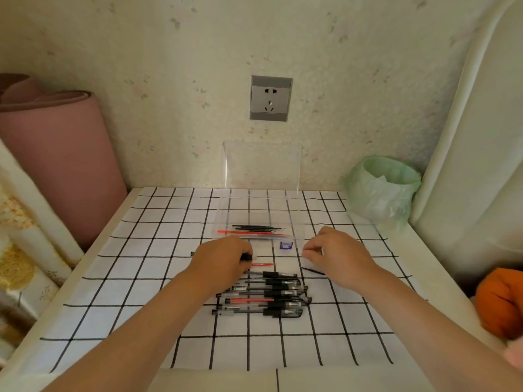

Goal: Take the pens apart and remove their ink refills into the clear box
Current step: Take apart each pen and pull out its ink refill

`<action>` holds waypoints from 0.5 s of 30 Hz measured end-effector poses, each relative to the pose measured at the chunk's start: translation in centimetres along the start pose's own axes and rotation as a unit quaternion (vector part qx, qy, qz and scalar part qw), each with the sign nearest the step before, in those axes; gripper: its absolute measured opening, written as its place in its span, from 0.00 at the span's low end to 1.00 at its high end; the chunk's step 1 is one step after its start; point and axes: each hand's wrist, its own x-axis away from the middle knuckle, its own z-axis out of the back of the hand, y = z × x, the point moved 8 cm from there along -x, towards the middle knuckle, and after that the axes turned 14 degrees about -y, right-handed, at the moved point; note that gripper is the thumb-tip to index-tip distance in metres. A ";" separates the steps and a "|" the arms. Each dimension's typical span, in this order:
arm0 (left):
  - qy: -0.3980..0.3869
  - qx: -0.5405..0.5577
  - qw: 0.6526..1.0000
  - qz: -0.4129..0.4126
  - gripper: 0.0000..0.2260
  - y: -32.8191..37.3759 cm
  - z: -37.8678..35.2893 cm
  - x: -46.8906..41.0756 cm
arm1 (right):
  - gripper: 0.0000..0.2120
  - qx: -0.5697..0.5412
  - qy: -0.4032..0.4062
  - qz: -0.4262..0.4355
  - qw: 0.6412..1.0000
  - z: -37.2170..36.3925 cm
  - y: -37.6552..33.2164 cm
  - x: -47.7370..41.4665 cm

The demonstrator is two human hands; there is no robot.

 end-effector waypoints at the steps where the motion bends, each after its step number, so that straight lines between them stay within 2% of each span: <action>1: 0.001 0.000 1.000 0.003 0.09 0.0 -0.1 -0.1 | 0.08 0.010 -0.010 -0.002 1.000 -0.5 0.1 -0.2; 8: 0.021 -0.003 1.000 -0.009 0.09 0.6 0.7 -0.5 | 0.06 -0.015 -0.016 -0.018 1.000 -1.1 0.3 -0.8; 12: 0.068 -0.008 0.997 -0.031 0.16 0.6 1.8 -0.5 | 0.07 -0.034 -0.024 -0.023 0.999 -1.2 0.3 -1.1; 15: 0.063 0.000 0.997 -0.038 0.17 0.3 1.7 -0.5 | 0.08 -0.028 -0.026 -0.025 0.999 -1.2 0.2 -1.1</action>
